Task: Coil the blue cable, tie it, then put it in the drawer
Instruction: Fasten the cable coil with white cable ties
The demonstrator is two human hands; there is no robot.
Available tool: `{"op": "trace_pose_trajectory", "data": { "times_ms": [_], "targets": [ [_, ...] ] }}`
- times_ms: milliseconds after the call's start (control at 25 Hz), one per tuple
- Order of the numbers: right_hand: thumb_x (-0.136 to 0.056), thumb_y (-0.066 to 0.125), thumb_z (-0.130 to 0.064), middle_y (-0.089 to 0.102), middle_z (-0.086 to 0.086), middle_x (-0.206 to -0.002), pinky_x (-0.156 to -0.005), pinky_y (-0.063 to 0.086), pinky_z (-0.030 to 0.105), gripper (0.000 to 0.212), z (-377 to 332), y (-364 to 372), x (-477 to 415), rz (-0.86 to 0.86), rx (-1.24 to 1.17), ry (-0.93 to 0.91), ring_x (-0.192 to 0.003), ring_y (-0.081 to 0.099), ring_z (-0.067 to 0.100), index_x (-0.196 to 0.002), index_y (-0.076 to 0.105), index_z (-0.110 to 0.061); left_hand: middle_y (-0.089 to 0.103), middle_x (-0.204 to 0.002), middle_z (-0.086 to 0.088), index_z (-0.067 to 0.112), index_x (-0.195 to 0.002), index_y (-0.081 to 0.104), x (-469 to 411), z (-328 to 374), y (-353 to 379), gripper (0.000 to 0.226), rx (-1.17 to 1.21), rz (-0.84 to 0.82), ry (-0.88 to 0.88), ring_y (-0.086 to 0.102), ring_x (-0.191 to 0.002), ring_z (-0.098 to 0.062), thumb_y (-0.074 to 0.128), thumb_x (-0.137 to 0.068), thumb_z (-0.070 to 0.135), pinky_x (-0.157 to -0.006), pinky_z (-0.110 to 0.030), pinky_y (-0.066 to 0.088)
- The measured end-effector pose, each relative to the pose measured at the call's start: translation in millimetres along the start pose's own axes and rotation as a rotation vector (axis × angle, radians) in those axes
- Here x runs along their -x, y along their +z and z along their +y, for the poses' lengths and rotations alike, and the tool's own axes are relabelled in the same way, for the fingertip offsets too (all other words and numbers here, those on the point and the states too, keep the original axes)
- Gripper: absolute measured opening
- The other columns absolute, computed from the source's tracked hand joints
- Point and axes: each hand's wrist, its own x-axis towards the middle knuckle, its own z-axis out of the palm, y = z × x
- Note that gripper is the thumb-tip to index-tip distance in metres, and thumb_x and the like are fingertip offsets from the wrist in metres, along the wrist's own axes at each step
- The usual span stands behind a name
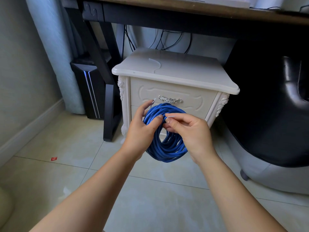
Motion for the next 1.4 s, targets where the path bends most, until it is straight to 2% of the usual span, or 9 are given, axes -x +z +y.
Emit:
{"op": "trace_pose_trajectory", "data": {
  "times_ms": [120,280,360,520,720,800,1000,1200,1400],
  "targets": [
    [-0.089,0.069,-0.011,0.074,-0.001,-0.079,-0.068,0.055,0.021,0.012,0.9,6.2,1.0,0.008,0.051,0.032,-0.069,0.069,0.011,-0.086,0.075,-0.022,0.059,-0.114,0.001,0.039,-0.132,0.051,2.8,-0.2,1.4,0.046,-0.032,-0.012,0.009,0.065,-0.08,0.004,0.067,-0.091,0.024,-0.074,-0.01,0.049],
    [-0.091,0.067,-0.019,0.065,-0.003,-0.071,-0.064,0.056,0.029,0.006,-4.2,3.2,-6.0,-0.001,-0.067,0.251,-0.058,0.059,0.013,-0.092,0.072,-0.014,0.055,-0.117,0.016,0.048,-0.126,0.051,2.8,-5.8,0.7,0.048,-0.157,-0.022,0.096,0.062,-0.106,-0.012,0.07,-0.087,0.026,-0.096,-0.031,0.05],
    [-0.089,0.069,-0.016,0.057,-0.004,-0.059,-0.061,0.057,0.03,0.01,-7.5,-2.2,-9.8,0.02,-0.143,0.321,-0.051,0.058,0.012,-0.096,0.07,-0.008,0.051,-0.117,0.024,0.051,-0.124,0.05,3.8,-6.4,-0.7,0.053,-0.196,-0.041,0.155,0.058,-0.114,-0.014,0.071,-0.086,0.02,-0.099,-0.034,0.049],
    [-0.088,0.068,-0.011,0.051,0.001,-0.052,-0.055,0.057,0.029,0.005,-12.1,-7.0,-10.5,0.005,-0.157,0.317,-0.049,0.061,0.016,-0.088,0.07,-0.006,0.052,-0.116,0.024,0.048,-0.126,0.051,5.2,-6.0,-1.8,0.057,-0.201,-0.082,0.203,0.057,-0.114,-0.01,0.072,-0.084,0.016,-0.096,-0.029,0.05],
    [-0.088,0.068,-0.01,0.053,0.002,-0.053,-0.056,0.056,0.028,0.008,-13.3,-9.5,-10.2,-0.042,-0.128,0.287,-0.049,0.061,0.015,-0.081,0.069,-0.007,0.052,-0.121,0.013,0.037,-0.131,0.051,5.9,-3.4,-1.9,0.057,-0.225,-0.122,0.244,0.051,-0.113,0.009,0.072,-0.085,0.011,-0.09,-0.012,0.046],
    [-0.088,0.068,-0.009,0.053,0.001,-0.052,-0.058,0.057,0.03,0.007,-12.6,-9.5,-10.2,-0.045,-0.123,0.285,-0.049,0.06,0.015,-0.081,0.069,-0.006,0.052,-0.122,0.012,0.036,-0.131,0.051,6.6,-3.9,-2.0,0.057,-0.237,-0.129,0.249,0.048,-0.114,0.012,0.072,-0.085,0.011,-0.091,-0.01,0.044],
    [-0.087,0.068,-0.007,0.054,0.002,-0.052,-0.058,0.056,0.029,0.007,-10.9,-10.4,-10.5,-0.035,-0.135,0.277,-0.049,0.06,0.015,-0.081,0.069,-0.006,0.052,-0.119,0.014,0.039,-0.13,0.051,6.3,-6.1,-1.8,0.056,-0.219,-0.133,0.243,0.052,-0.115,0.003,0.072,-0.085,0.014,-0.095,-0.021,0.048],
    [-0.088,0.068,-0.008,0.054,0.002,-0.052,-0.058,0.056,0.029,0.007,-10.1,-10.2,-10.0,-0.029,-0.147,0.275,-0.05,0.06,0.016,-0.081,0.07,-0.007,0.054,-0.121,0.008,0.031,-0.129,0.055,4.5,-5.9,-1.4,0.051,-0.268,-0.132,0.286,0.051,-0.115,0.008,0.072,-0.085,0.012,-0.093,-0.01,0.042],
    [-0.089,0.068,-0.01,0.055,0.002,-0.053,-0.059,0.056,0.028,0.007,-6.9,-7.8,-8.5,0.017,-0.13,0.242,-0.051,0.058,0.014,-0.083,0.071,-0.008,0.054,-0.11,0.008,0.046,-0.113,0.058,2.9,-6.4,-1.1,0.041,-0.338,-0.138,0.354,0.057,-0.107,0.0,0.07,-0.08,0.025,-0.09,-0.011,0.043]
  ]
}}
